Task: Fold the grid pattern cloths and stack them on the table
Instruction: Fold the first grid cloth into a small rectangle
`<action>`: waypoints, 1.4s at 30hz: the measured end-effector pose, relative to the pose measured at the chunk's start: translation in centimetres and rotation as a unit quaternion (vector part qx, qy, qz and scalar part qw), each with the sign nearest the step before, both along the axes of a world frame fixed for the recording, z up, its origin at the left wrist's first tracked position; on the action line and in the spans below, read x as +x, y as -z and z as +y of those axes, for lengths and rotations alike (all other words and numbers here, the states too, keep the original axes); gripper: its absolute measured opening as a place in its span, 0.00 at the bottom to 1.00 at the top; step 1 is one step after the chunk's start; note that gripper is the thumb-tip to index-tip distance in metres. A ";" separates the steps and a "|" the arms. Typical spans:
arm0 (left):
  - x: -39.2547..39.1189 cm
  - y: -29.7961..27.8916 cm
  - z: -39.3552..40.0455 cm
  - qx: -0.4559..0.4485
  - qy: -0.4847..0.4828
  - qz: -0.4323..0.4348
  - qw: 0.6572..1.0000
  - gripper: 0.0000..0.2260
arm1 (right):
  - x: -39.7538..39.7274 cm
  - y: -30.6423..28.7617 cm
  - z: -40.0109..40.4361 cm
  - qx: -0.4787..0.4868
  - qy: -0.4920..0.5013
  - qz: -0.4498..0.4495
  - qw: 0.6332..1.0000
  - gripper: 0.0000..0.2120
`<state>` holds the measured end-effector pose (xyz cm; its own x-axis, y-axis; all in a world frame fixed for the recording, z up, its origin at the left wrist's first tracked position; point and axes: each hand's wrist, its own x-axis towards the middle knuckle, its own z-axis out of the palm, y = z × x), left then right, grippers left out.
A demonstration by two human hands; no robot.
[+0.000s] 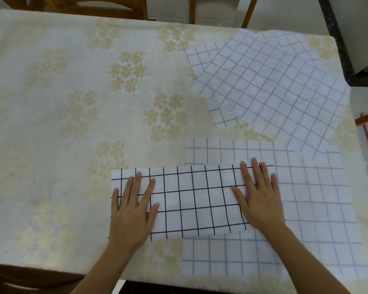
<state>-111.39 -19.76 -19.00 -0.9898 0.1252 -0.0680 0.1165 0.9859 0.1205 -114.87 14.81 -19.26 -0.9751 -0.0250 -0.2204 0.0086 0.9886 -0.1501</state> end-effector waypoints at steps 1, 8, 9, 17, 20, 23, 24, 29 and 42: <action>0.0 0.1 0.0 -0.002 0.000 -0.001 1.000 0.27 | -0.4 0.1 0.0 0.002 -0.004 -0.002 1.000 0.34; 0.4 -0.8 0.5 0.004 0.002 0.029 1.000 0.27 | 0.1 -1.3 -0.3 -0.023 -0.012 0.029 0.999 0.34; 0.5 -0.9 0.8 0.008 0.017 0.034 0.999 0.27 | 0.6 -1.5 -0.5 -0.029 -0.023 0.034 0.999 0.35; 0.2 -0.2 1.0 -0.002 0.057 0.007 0.998 0.27 | 3.0 -0.5 0.4 -0.002 -0.038 0.027 0.999 0.37; 0.5 -0.4 0.6 0.004 0.045 0.015 0.999 0.27 | 3.1 -0.5 0.8 -0.004 -0.026 0.030 0.999 0.37; 0.8 -0.2 0.0 0.000 0.030 0.006 1.000 0.28 | 3.5 -0.3 1.3 0.004 -0.024 0.031 0.999 0.37; 0.9 -0.1 -0.1 -0.002 0.029 0.002 1.000 0.28 | 3.5 -0.2 1.4 0.005 -0.024 0.031 0.999 0.37; 0.9 -0.1 0.1 -0.007 0.032 -0.007 0.999 0.28 | 4.0 0.0 1.5 0.004 0.000 0.038 0.999 0.38; -0.1 -0.1 0.8 -0.004 0.034 -0.024 0.999 0.30 | 4.7 0.0 1.8 0.008 0.022 0.023 0.999 0.38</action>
<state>-111.49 -18.99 -18.86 -0.9744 0.1920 -0.1171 0.1780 0.9766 0.1206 -110.19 16.58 -19.27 -0.9842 0.0207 -0.1760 0.0451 0.9897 -0.1358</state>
